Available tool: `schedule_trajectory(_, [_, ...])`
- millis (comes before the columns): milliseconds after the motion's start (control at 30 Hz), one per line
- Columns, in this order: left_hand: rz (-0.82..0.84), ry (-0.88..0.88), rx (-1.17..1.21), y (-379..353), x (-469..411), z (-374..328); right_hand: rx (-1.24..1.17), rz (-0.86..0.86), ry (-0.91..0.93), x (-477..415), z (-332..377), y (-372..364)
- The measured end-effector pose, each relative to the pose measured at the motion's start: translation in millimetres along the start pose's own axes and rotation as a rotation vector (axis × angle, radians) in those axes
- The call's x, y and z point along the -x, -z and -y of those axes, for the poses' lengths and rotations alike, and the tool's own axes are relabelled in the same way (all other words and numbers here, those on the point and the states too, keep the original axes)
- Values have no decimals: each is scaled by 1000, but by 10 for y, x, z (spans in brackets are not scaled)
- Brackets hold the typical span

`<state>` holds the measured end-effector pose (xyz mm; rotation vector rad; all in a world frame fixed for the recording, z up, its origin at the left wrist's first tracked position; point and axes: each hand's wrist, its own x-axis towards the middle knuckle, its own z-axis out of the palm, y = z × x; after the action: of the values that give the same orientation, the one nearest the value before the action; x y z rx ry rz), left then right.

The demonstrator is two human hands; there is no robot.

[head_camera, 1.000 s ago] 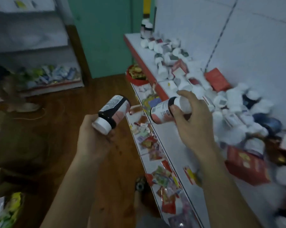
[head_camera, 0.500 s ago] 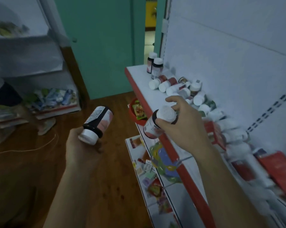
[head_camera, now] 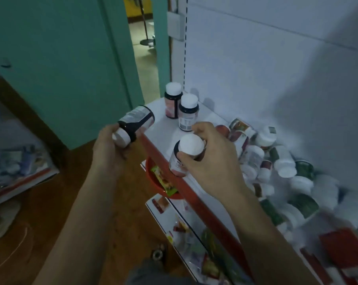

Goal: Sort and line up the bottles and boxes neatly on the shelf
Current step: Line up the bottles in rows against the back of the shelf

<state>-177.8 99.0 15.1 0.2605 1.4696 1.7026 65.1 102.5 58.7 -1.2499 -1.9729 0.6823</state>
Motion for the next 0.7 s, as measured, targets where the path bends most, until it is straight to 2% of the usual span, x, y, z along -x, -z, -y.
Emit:
schedule_trajectory(100, [68,-219,-379,-198,-509,-388,-17,-41,-56,-450,71,-255])
schedule_trajectory(200, [243,-440,-774,-328,-877,-633,-22,-68,-118,-764,71,-414])
schedule_trajectory(300, [431,-550,-1051,-510,-1081,-760,46,-84,-145,-952,-7,-565])
schedule_trajectory(467, [732,-721,-1163,-850,-1196,-620,157,-176,-150,-1135,-213,-739])
schedule_trajectory(533, [758,-772,-1161,-910,-1227,-596,126,-198,-134,-1152,-242,-722])
schedule_trajectory(700, [758,-870,-1180,-870,-1225,-696,68,-89,-181,-1036,-242,-521])
